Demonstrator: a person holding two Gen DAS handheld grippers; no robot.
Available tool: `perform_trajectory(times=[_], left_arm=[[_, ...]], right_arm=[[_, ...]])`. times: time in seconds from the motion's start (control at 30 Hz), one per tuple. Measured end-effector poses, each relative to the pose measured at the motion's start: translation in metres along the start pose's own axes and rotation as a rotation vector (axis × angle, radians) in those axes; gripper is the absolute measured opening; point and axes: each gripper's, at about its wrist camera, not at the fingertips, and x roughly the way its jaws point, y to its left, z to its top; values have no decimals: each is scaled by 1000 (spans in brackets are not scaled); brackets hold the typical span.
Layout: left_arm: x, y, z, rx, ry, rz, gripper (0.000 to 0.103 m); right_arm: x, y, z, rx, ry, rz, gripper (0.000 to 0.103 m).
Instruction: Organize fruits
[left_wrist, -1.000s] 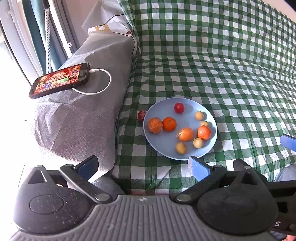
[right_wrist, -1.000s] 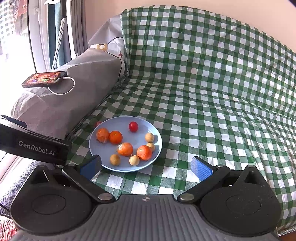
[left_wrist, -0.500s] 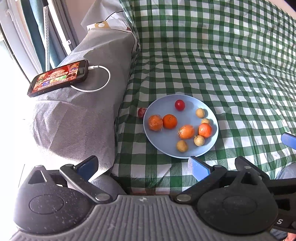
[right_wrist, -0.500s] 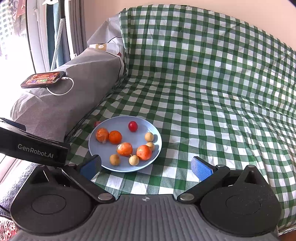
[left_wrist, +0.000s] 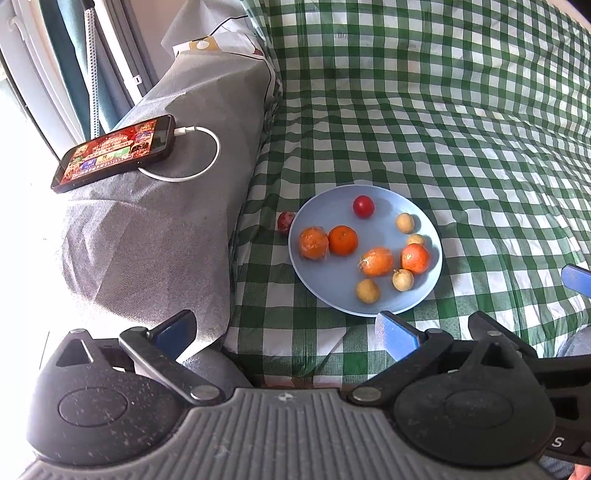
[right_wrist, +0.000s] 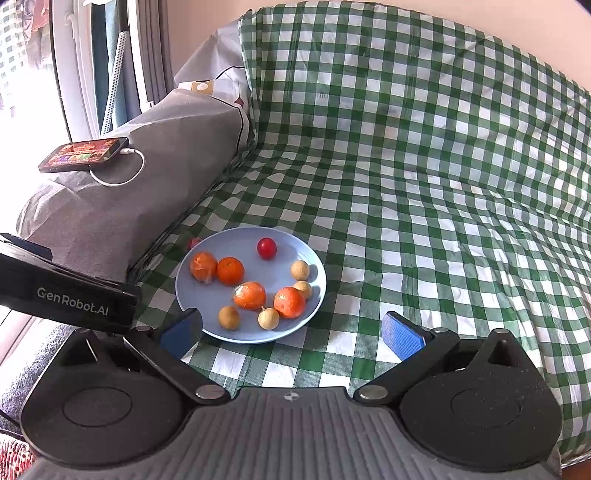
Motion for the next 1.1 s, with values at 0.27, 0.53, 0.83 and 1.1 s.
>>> perform_trajectory(times=[0.27,0.53,0.83,1.1], left_arm=[[4,1,0,-6,15,19,103],[8,-2,4,2,32,38,103],[8,-1,11,-38,36,44,103],[10,-1,12,-32,52,46,103]], right_arm=[[4,-1,-1,4,5,0,102],[7,-6,-1,24,8,-15,102],[8,-6,-2,26,10,-12,102],[8,-6,0,29,11,-11,102]])
